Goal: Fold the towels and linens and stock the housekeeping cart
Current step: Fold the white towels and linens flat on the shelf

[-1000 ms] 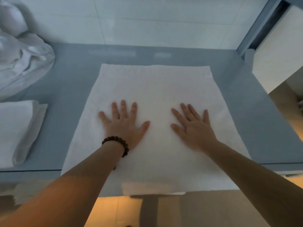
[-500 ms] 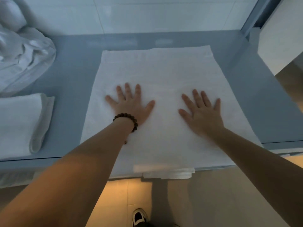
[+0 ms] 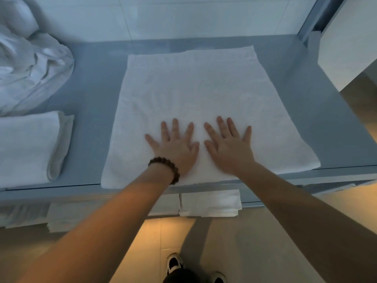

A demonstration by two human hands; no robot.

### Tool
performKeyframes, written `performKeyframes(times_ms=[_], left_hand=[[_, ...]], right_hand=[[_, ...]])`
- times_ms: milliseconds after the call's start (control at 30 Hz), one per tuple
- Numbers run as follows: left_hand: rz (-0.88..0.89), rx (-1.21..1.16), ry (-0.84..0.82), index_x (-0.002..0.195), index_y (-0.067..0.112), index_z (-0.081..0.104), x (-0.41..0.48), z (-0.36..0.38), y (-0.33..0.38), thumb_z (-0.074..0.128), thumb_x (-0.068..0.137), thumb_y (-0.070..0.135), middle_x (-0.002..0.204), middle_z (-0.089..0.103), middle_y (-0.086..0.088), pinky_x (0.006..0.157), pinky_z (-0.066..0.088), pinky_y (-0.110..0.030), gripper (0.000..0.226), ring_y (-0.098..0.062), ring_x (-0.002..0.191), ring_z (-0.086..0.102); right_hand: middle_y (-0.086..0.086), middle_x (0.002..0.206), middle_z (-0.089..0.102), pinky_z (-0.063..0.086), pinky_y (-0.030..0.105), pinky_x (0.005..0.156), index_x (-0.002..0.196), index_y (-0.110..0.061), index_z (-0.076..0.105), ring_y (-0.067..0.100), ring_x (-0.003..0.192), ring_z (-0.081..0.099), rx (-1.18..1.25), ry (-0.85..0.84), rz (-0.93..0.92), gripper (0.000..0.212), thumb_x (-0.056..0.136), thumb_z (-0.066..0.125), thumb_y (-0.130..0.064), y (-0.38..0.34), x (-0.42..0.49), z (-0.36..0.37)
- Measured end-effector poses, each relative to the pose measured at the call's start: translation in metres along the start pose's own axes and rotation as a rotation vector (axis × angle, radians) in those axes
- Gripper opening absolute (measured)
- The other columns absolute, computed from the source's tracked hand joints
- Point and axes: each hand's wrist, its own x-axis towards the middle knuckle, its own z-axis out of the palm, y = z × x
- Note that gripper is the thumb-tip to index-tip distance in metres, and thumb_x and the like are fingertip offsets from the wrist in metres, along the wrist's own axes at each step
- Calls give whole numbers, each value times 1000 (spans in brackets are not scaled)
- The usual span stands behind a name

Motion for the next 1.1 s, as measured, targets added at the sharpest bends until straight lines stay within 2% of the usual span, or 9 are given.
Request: performKeyframes(times_ms=[100, 200, 333, 400, 467, 567, 700, 833, 1100], left_hand=[[27, 28, 36, 148, 46, -13, -16, 6, -22, -3, 84, 72, 161, -15, 7, 105, -9, -71, 69, -25, 147, -16], [26, 25, 42, 149, 44, -10, -10, -3, -61, 0, 84, 74, 161, -14, 8, 111, -5, -67, 72, -21, 148, -14], [-175, 38, -31, 153, 35, -8, -17, -12, -70, 9, 92, 67, 162, -13, -3, 111, -5, -68, 71, -30, 147, -13], [-168, 20, 16, 153, 33, -2, -35, -7, -36, 11, 93, 64, 162, -8, -8, 108, -7, -70, 69, -36, 147, -9], [-79, -20, 47, 152, 36, 0, -56, 3, 5, 10, 92, 65, 162, -7, -5, 104, -12, -71, 67, -36, 147, -10], [-46, -9, 28, 150, 41, -9, -75, 15, 25, 2, 89, 68, 161, -14, 2, 106, -11, -70, 68, -29, 147, -17], [-79, 14, 78, 147, 46, -14, -76, 16, -15, -9, 81, 74, 160, -14, 9, 105, -9, -71, 72, -24, 147, -16], [-61, 39, 80, 147, 48, -13, -66, 10, -35, -9, 81, 76, 161, -11, 11, 105, -2, -74, 73, -25, 148, -11], [-91, 35, 54, 149, 46, -9, -47, 1, -44, -6, 81, 76, 161, -10, 10, 107, -2, -73, 74, -24, 148, -12]], right_hand=[[-5, 161, -7, -2, 61, 114, 150, -43, -3, 17, 148, -7, -48, -23, 41, 61, 93, 5, -62, 22, -8, 1], [-7, 161, -9, -1, 58, 115, 150, -43, -5, 15, 148, -8, -69, -41, 135, 63, 91, 4, -64, 65, -17, -4], [-3, 162, -5, 2, 62, 114, 151, -39, 0, 20, 148, -5, -19, -74, 283, 62, 95, 13, -60, 83, -31, -14], [0, 162, -3, 2, 65, 113, 152, -37, 3, 23, 148, -5, 4, -13, 246, 59, 97, 16, -56, 56, -35, -14], [-1, 162, 0, 0, 64, 112, 152, -37, 7, 22, 148, -4, 36, 42, 102, 56, 98, 17, -52, 16, -41, -10], [-3, 162, 1, -1, 61, 114, 151, -40, 9, 19, 148, -4, 26, -4, -28, 55, 97, 12, -54, -13, -54, 2], [-5, 161, 4, 3, 58, 116, 150, -43, 4, 18, 148, 0, -56, 33, 66, 62, 92, 1, -63, 36, -64, 5], [-12, 160, -6, -2, 61, 113, 147, -49, -7, 16, 148, -7, -44, 3, 157, 67, 84, -8, -72, 78, -62, 3], [-10, 160, -13, -5, 64, 111, 147, -47, -10, 18, 147, -13, -31, -65, 189, 69, 83, -5, -73, 83, -42, -4]])
